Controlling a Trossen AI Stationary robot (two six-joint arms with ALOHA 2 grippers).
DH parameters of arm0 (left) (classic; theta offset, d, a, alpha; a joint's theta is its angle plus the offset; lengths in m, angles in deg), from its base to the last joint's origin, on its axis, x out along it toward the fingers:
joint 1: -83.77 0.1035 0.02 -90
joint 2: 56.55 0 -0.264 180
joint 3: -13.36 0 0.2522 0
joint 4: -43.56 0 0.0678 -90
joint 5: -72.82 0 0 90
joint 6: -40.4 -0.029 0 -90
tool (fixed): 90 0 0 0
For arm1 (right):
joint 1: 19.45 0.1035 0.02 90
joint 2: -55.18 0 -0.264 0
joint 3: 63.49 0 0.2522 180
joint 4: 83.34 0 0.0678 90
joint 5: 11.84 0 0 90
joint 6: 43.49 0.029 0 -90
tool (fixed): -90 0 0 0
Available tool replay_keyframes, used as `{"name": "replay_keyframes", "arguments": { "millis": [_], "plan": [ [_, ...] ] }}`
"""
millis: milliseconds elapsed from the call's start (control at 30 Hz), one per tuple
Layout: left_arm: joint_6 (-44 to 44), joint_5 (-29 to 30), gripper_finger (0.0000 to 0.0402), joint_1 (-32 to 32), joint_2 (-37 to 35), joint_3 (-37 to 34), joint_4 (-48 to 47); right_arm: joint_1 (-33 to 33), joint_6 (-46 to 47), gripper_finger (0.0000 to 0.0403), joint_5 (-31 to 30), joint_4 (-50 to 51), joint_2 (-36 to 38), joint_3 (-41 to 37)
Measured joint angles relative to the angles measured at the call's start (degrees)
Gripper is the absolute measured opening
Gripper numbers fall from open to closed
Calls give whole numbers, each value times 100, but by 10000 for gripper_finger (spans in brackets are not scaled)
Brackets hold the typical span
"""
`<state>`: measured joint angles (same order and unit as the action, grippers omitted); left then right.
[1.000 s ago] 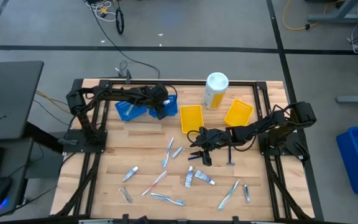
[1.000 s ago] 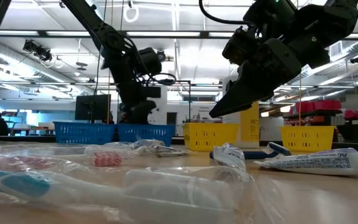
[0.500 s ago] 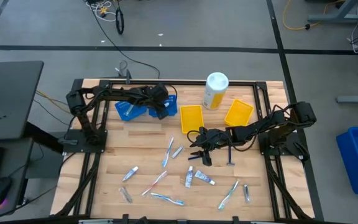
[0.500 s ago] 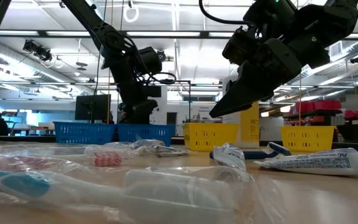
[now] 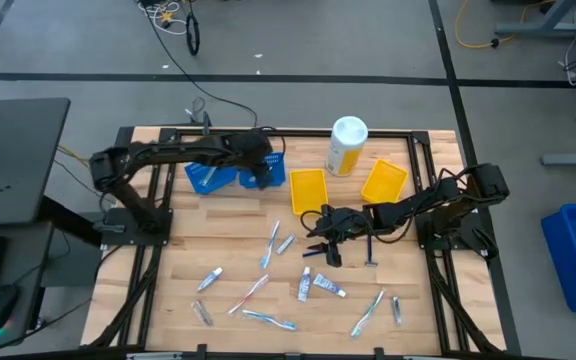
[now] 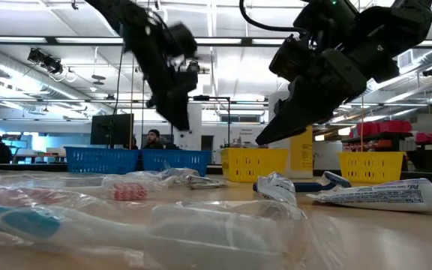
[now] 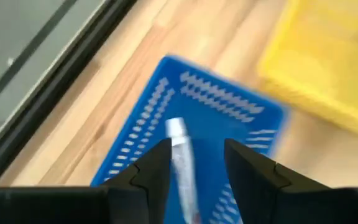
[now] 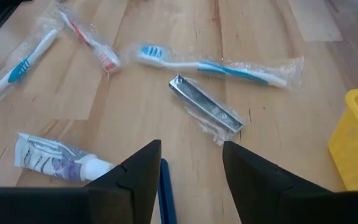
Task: Pick & Place Travel size toiletries
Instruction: Put the blue razor into the left yellow bin
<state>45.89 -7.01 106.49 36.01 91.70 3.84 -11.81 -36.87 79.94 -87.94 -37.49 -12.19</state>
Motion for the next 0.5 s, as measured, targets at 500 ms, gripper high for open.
{"name": "replay_keyframes", "arguments": {
  "millis": [500],
  "plan": [
    [443,542,149,-1513,-1342,-2,-1150,57,0,160,40,321,0,-2]
  ]
}}
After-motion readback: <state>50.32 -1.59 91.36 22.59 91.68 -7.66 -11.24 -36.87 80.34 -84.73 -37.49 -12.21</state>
